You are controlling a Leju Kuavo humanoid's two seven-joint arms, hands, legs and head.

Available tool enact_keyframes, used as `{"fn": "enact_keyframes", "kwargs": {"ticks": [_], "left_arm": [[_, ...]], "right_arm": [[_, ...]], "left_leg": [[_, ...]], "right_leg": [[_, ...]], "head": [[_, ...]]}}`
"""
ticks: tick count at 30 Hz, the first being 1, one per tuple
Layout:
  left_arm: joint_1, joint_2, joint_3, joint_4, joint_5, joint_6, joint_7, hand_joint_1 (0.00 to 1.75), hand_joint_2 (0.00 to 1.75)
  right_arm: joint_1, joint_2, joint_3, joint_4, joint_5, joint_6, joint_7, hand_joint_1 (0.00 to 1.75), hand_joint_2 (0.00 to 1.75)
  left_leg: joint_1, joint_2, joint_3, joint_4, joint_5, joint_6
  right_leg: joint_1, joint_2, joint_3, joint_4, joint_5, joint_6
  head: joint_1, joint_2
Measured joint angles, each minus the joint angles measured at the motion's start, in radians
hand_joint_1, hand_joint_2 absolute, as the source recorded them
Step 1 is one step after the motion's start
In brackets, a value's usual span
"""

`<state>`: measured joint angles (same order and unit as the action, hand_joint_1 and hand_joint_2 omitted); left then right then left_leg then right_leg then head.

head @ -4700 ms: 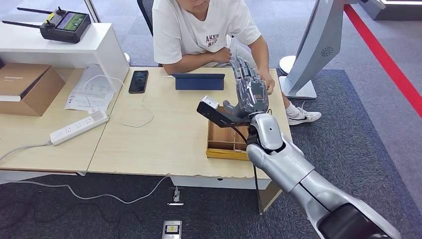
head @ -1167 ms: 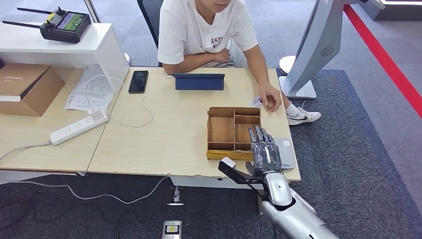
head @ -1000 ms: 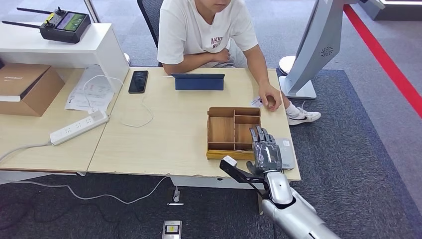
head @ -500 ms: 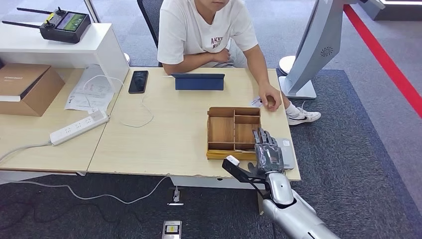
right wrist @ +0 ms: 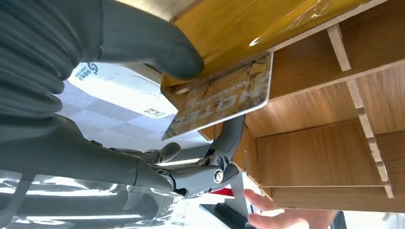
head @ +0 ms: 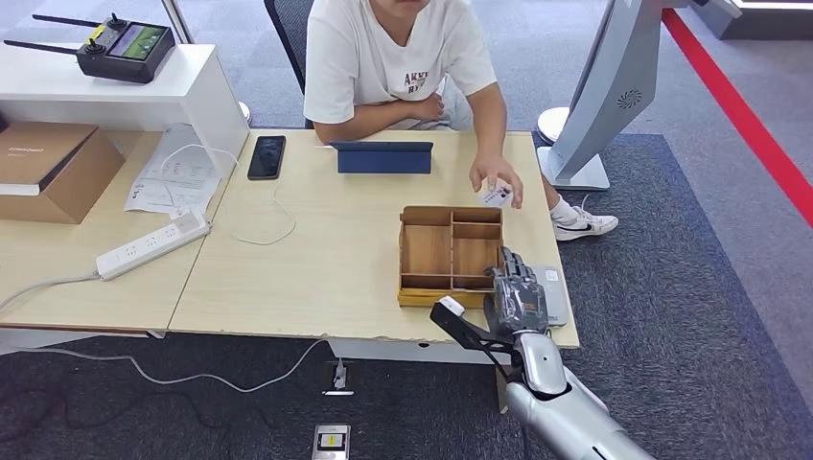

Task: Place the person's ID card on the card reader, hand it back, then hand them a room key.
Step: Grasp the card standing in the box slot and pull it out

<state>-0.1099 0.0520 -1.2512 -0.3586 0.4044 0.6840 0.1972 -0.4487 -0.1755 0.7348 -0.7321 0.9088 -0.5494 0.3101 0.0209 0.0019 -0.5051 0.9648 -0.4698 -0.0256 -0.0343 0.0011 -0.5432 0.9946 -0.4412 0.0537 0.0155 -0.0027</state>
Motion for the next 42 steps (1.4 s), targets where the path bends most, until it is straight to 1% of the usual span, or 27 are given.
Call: {"fn": "enact_keyframes", "kwargs": {"ticks": [7, 13, 17, 22, 23, 24, 25, 27, 28, 29, 42], "left_arm": [[0.0, 0.0, -0.001, 0.0, -0.003, 0.0, -0.001, 0.0, 0.0], [-0.001, 0.001, -0.001, 0.0, -0.003, 0.0, -0.002, 0.0, 0.0], [-0.002, 0.001, -0.001, 0.0, -0.001, 0.0, -0.002, 0.0, 0.0], [-0.001, 0.001, -0.001, 0.0, 0.004, 0.002, -0.009, 0.0, 0.0], [-0.001, 0.001, -0.001, 0.0, 0.004, 0.002, -0.01, 0.0, 0.0], [-0.001, 0.001, -0.001, 0.0, 0.004, 0.002, -0.011, 0.0, 0.0], [-0.001, 0.001, -0.001, 0.0, 0.004, 0.002, -0.012, 0.0, 0.0], [-0.001, 0.001, -0.001, 0.0, 0.004, 0.002, -0.012, 0.0, 0.0], [-0.001, 0.001, -0.001, 0.0, 0.004, 0.002, -0.013, 0.0, 0.0], [-0.001, 0.001, -0.001, 0.0, 0.004, 0.002, -0.013, 0.0, 0.0], [-0.001, -0.001, -0.001, 0.0, 0.016, 0.002, -0.013, 0.0, 0.0]], "right_arm": [[-0.005, 0.0, -0.002, 0.0, -0.005, -0.007, -0.004, 1.75, 1.75], [-0.014, 0.0, -0.006, 0.0, -0.006, -0.007, -0.008, 1.71, 1.75], [-0.02, 0.002, -0.007, 0.0, -0.005, -0.006, -0.009, 1.72, 1.75], [-0.031, 0.009, -0.006, 0.003, -0.008, -0.006, -0.016, 1.68, 1.75], [-0.033, 0.011, -0.006, 0.004, -0.008, -0.007, -0.017, 1.65, 1.75], [-0.036, 0.012, -0.006, 0.006, -0.009, -0.007, -0.018, 1.49, 1.75], [-0.038, 0.014, -0.006, 0.008, -0.01, -0.007, -0.019, 1.28, 1.75], [-0.041, 0.017, -0.005, 0.012, -0.013, -0.007, -0.021, 0.48, 1.75], [-0.042, 0.018, -0.004, 0.013, -0.016, -0.008, -0.022, 0.21, 1.75], [-0.044, 0.019, -0.003, 0.014, -0.018, -0.008, -0.022, 0.0, 1.75], [-0.058, 0.02, -0.004, -0.008, -0.065, -0.073, -0.036, 0.0, 1.75]], "left_leg": [[0.0, 0.0, 0.0, 0.0, 0.0, 0.0], [0.0, 0.0, 0.0, 0.0, 0.0, 0.0], [0.0, 0.0, -0.001, 0.0, 0.0, 0.0], [0.0, 0.0, -0.001, 0.0, 0.0, 0.0], [0.0, 0.0, -0.001, 0.0, 0.0, 0.0], [0.0, 0.0, -0.001, 0.0, 0.0, 0.0], [0.0, 0.0, -0.001, 0.0, 0.0, 0.0], [0.0, 0.0, -0.001, 0.0, 0.0, 0.0], [0.0, 0.0, -0.001, 0.0, 0.0, 0.0], [0.0, 0.0, -0.001, 0.0, 0.0, 0.0], [0.0, 0.0, 0.001, 0.0, 0.0, 0.0]], "right_leg": [[0.0, 0.0, 0.0, 0.0, 0.0, 0.0], [0.0, 0.0, 0.0, 0.0, 0.0, 0.0], [0.0, 0.0, 0.0, 0.0, 0.0, 0.0], [0.0, 0.0, -0.001, 0.0, 0.0, 0.0], [0.0, 0.0, -0.001, 0.0, 0.0, 0.0], [0.0, 0.0, -0.001, 0.0, 0.0, 0.0], [0.0, 0.0, -0.001, 0.0, 0.0, 0.0], [0.0, 0.0, -0.001, 0.0, 0.0, 0.0], [0.0, 0.0, -0.001, 0.0, 0.0, 0.0], [0.0, 0.0, -0.001, 0.0, 0.0, 0.0], [0.0, 0.0, 0.0, 0.0, 0.0, 0.0]], "head": [[0.0, 0.0], [0.0, 0.0], [0.0, 0.0], [0.0, 0.0], [0.0, 0.0], [0.0, 0.0], [0.0, 0.0], [0.0, 0.0], [0.0, 0.0], [0.0, 0.0], [0.0, 0.0]]}}
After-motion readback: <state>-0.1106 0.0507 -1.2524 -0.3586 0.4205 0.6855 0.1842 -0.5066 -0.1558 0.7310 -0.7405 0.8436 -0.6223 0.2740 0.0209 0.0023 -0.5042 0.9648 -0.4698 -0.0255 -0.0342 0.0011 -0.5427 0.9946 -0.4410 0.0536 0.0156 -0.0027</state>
